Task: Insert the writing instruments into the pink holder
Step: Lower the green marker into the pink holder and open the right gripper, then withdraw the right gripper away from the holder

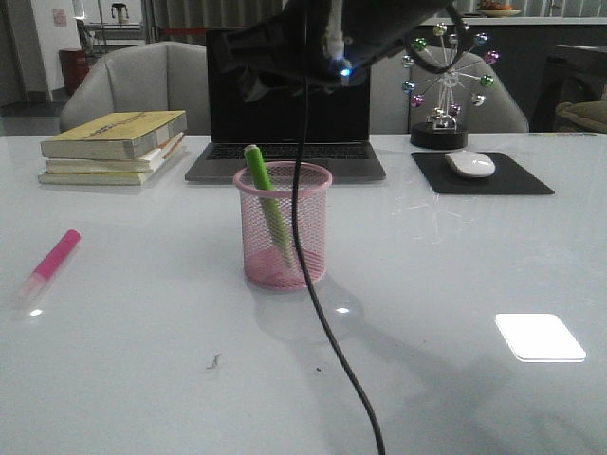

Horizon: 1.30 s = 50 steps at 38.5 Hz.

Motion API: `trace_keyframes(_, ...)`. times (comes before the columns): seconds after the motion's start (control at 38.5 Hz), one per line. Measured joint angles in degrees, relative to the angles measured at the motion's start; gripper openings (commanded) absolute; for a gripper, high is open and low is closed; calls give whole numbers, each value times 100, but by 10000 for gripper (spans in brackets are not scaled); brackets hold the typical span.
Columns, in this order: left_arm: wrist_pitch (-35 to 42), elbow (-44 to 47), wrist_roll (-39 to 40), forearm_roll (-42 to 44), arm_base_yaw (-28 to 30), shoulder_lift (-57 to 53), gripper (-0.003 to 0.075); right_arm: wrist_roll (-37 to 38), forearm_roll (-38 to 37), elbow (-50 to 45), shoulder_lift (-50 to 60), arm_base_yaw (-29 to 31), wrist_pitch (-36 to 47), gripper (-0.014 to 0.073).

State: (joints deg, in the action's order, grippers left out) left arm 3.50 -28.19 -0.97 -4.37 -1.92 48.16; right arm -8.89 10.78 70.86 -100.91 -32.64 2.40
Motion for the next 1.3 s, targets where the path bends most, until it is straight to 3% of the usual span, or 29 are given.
trace_keyframes(0.18,0,0,0,0,0,0,479,-526,-221,0,681,288,-810,435)
trace_keyframes(0.44,41,0,0,0,0,0,479,-615,-256,-164,1713,1047,-1546,435)
trace_keyframes(0.75,140,0,0,0,0,0,479,-603,-278,-1570,3388,2243,-1999,435)
trace_keyframes(0.99,140,0,0,0,0,0,479,-390,-289,-2608,4881,3396,-2890,435)
trace_keyframes(1.3,-87,0,0,0,0,0,479,-376,-289,-3503,5595,3628,-3597,435)
